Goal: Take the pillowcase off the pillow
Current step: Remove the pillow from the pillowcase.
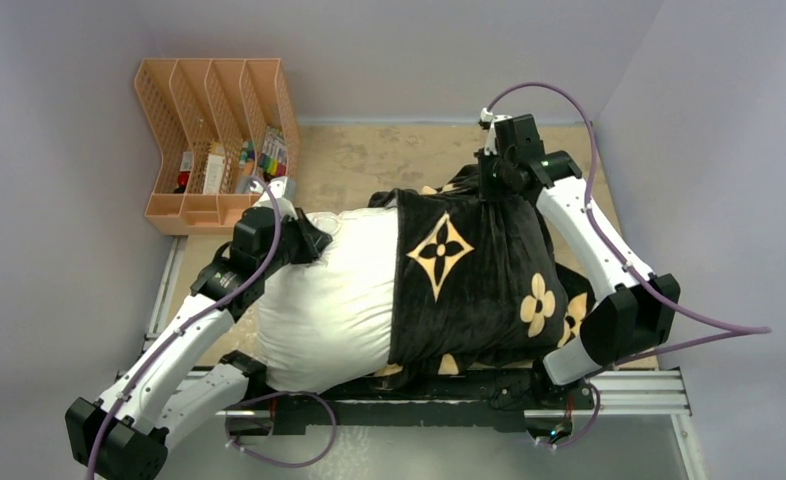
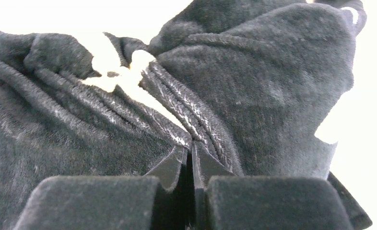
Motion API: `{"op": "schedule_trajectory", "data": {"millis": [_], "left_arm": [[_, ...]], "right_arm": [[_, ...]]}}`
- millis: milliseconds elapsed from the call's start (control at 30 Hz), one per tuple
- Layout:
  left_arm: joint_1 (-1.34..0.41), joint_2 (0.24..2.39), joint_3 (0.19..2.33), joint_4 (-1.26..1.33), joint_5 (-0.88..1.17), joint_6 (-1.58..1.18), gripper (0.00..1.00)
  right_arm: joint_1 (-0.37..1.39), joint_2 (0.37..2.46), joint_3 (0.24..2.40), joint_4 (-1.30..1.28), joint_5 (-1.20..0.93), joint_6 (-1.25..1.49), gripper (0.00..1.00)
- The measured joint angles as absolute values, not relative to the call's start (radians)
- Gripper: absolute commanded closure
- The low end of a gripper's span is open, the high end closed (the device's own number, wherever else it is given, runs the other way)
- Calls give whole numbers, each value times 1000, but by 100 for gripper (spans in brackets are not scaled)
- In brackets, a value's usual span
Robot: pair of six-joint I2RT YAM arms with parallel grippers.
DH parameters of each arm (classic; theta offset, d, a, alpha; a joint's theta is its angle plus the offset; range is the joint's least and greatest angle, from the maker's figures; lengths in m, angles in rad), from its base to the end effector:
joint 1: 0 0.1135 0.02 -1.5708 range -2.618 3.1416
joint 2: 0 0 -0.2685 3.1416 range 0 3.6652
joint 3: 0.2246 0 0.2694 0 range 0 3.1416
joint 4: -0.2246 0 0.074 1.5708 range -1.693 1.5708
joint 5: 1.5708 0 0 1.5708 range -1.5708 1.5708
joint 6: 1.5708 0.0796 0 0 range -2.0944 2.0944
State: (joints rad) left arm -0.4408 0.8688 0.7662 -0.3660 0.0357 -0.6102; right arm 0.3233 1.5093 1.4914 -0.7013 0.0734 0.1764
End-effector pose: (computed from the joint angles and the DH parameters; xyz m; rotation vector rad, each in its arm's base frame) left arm 0.2258 -0.1097 0.2820 -0.1555 2.1050 -0.6834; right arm 0.3646 0.1160 0.3357 -0.1302 2.2902 0.1756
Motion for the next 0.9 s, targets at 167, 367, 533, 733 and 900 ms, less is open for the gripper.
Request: {"op": "schedule_trajectory", "data": {"millis": [167,367,533,733,900], "left_arm": [[-439,871,766,-376,28,-610,100],[-439,871,766,-387,22,-609,100],[-439,872,766,-387,18,-609,100],[-439,923,797,-401,-2,-602,100],[-437,1029,902,-458,-31,-578,100]], "right_arm": [[305,1539,1535,-708,-73,157,52],[396,1551,1663,-725,-121,132,32],[540,1580,1784,-754,-71,127,29],[688,1414,1544,-779,-21,175,28],[702,1155,1306,-807,-78,285,23]]}}
